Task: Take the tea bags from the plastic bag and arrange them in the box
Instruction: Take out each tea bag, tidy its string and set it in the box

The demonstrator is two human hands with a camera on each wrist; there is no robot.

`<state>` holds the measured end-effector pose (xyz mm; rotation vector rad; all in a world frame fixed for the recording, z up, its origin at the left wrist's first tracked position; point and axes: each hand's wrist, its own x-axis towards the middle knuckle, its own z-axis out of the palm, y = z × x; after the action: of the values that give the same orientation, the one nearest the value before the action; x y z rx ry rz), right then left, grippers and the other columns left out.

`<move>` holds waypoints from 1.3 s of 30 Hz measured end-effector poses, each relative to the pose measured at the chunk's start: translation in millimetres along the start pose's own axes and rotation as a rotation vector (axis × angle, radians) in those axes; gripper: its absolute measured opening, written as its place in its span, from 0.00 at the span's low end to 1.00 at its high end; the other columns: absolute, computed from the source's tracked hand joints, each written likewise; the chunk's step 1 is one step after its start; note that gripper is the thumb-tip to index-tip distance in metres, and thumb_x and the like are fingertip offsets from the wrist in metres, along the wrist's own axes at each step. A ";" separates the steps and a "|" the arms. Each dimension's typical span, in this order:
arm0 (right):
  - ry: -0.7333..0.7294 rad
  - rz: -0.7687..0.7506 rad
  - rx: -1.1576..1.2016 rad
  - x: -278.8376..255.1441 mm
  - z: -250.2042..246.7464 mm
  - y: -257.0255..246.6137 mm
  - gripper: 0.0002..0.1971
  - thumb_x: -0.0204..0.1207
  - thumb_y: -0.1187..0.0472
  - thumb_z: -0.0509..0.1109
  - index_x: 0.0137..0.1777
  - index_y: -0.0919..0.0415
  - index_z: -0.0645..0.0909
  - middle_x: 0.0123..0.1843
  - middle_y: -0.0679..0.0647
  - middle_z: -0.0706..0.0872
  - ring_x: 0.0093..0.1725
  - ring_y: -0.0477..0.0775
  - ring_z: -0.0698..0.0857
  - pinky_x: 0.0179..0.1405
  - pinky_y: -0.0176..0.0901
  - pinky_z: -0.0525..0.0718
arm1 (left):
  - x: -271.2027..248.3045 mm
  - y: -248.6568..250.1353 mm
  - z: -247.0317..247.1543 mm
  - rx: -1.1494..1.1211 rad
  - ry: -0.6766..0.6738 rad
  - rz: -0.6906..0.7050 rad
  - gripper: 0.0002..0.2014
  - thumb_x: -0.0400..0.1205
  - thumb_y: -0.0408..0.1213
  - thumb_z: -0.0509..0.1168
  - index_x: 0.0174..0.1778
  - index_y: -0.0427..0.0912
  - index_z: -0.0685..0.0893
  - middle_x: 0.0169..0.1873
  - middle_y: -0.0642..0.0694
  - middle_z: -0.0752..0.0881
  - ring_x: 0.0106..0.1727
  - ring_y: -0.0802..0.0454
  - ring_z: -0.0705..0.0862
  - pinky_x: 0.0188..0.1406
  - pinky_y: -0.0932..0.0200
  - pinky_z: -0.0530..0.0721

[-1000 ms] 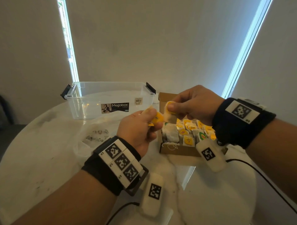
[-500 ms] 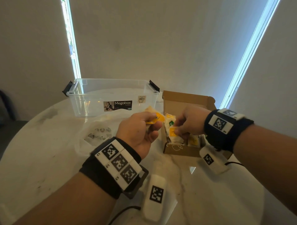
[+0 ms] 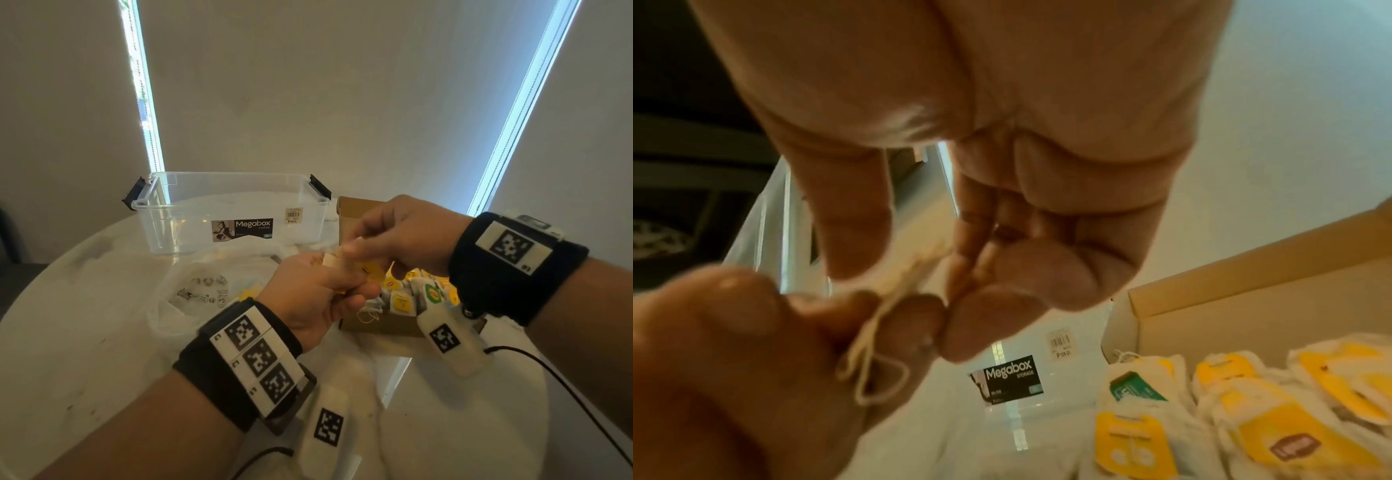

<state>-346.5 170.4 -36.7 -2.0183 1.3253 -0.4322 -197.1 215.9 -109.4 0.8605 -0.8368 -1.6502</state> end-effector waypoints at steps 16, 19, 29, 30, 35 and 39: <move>0.132 0.072 0.237 -18.7 2.2 9.7 0.08 0.77 0.61 0.78 0.52 0.66 0.88 0.37 0.55 0.93 0.34 0.51 0.91 0.39 0.45 0.89 | 2.7 0.8 12.2 -0.253 0.096 -0.073 0.06 0.86 0.31 0.64 0.56 0.36 0.85 0.35 0.42 0.89 0.29 0.59 0.87 0.21 0.70 0.84; 0.170 0.081 0.225 -16.3 -2.7 9.9 0.07 0.76 0.65 0.78 0.51 0.67 0.87 0.36 0.55 0.93 0.34 0.51 0.92 0.39 0.44 0.90 | 1.6 -1.2 13.5 -0.165 0.125 -0.043 0.05 0.85 0.29 0.65 0.53 0.36 0.85 0.36 0.41 0.89 0.28 0.59 0.87 0.18 0.71 0.81; 0.254 0.143 0.030 13.9 -31.4 17.8 0.04 0.72 0.72 0.75 0.41 0.64 0.88 0.32 0.58 0.87 0.29 0.52 0.83 0.34 0.45 0.81 | 4.5 2.1 4.0 0.074 0.190 0.008 0.03 0.85 0.30 0.64 0.52 0.38 0.83 0.37 0.42 0.87 0.20 0.62 0.78 0.13 0.70 0.73; 0.264 0.167 0.000 20.8 -34.3 20.6 0.03 0.73 0.71 0.74 0.42 0.64 0.88 0.34 0.57 0.88 0.31 0.53 0.85 0.36 0.46 0.82 | 4.5 1.5 1.9 0.087 0.183 0.002 0.03 0.86 0.30 0.64 0.51 0.38 0.83 0.36 0.42 0.87 0.20 0.62 0.77 0.13 0.70 0.72; 0.157 0.265 -0.286 55.6 -42.7 38.3 0.03 0.77 0.70 0.73 0.50 0.65 0.86 0.41 0.62 0.93 0.33 0.52 0.93 0.40 0.46 0.91 | 7.6 4.8 -8.5 0.051 0.154 -0.032 0.02 0.86 0.30 0.64 0.51 0.39 0.82 0.35 0.42 0.86 0.21 0.61 0.76 0.12 0.70 0.70; 0.078 0.301 -0.425 77.7 -44.3 49.0 0.05 0.79 0.68 0.74 0.50 0.57 0.87 0.40 0.56 0.93 0.31 0.45 0.91 0.36 0.40 0.90 | 12.6 5.4 -11.9 0.012 0.133 -0.068 0.03 0.86 0.30 0.64 0.49 0.37 0.83 0.32 0.43 0.86 0.20 0.61 0.78 0.12 0.70 0.73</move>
<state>-373.0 72.3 -45.6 -2.0949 1.8605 -0.0934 -186.7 201.2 -112.4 1.0052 -0.7328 -1.6282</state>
